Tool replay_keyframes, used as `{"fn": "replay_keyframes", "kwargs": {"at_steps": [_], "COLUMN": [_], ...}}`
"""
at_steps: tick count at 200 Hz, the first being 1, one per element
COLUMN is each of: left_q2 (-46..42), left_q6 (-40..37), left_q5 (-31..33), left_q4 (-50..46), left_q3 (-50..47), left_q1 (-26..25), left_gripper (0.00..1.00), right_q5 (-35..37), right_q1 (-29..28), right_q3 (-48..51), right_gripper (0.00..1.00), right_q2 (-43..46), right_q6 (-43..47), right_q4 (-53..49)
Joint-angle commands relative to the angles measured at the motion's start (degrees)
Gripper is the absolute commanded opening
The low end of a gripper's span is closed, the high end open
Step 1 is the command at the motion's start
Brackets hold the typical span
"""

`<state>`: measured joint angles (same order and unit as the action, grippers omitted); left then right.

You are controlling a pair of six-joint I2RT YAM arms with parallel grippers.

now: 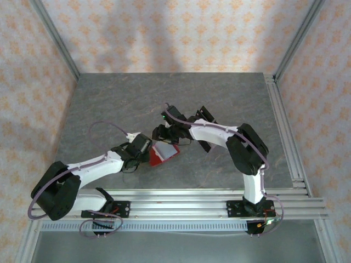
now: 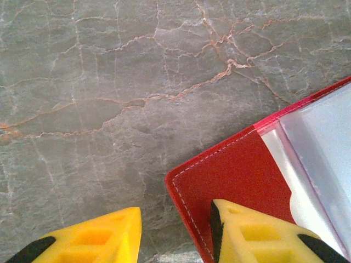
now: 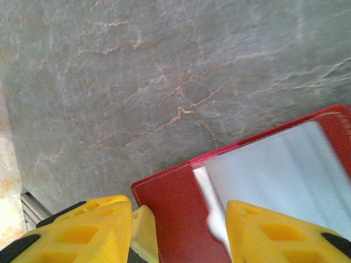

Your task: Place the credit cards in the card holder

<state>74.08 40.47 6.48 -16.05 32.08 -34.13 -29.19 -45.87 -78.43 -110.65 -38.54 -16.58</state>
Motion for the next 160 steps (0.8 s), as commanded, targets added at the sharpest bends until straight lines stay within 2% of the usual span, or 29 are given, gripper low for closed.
{"fn": "replay_keyframes", "kwargs": {"at_steps": [1,35,91,160], "left_q2": [1.4,3.1,5.8,9.1], "left_q6": [-0.8,-1.4,-3.4,-5.9], "left_q5": [1.6,1.8,2.2,1.7], "left_q4": [1.3,2.0,2.5,3.0], "left_q3": [0.0,0.6,2.4,5.2], "left_q1": [0.1,0.1,0.7,1.8], "left_gripper": [0.38,0.38,0.37,0.37], "right_q5": [4.3,7.2,6.7,7.4], "right_q1": [1.5,1.7,1.3,0.3], "right_q3": [0.9,3.1,8.9,10.9], "right_gripper": [0.48,0.49,0.50,0.49], "right_q2": [3.8,4.8,4.2,5.3], "right_q6": [4.4,7.3,6.3,5.5], "right_q4": [-4.7,-7.3,-4.1,-2.8]}}
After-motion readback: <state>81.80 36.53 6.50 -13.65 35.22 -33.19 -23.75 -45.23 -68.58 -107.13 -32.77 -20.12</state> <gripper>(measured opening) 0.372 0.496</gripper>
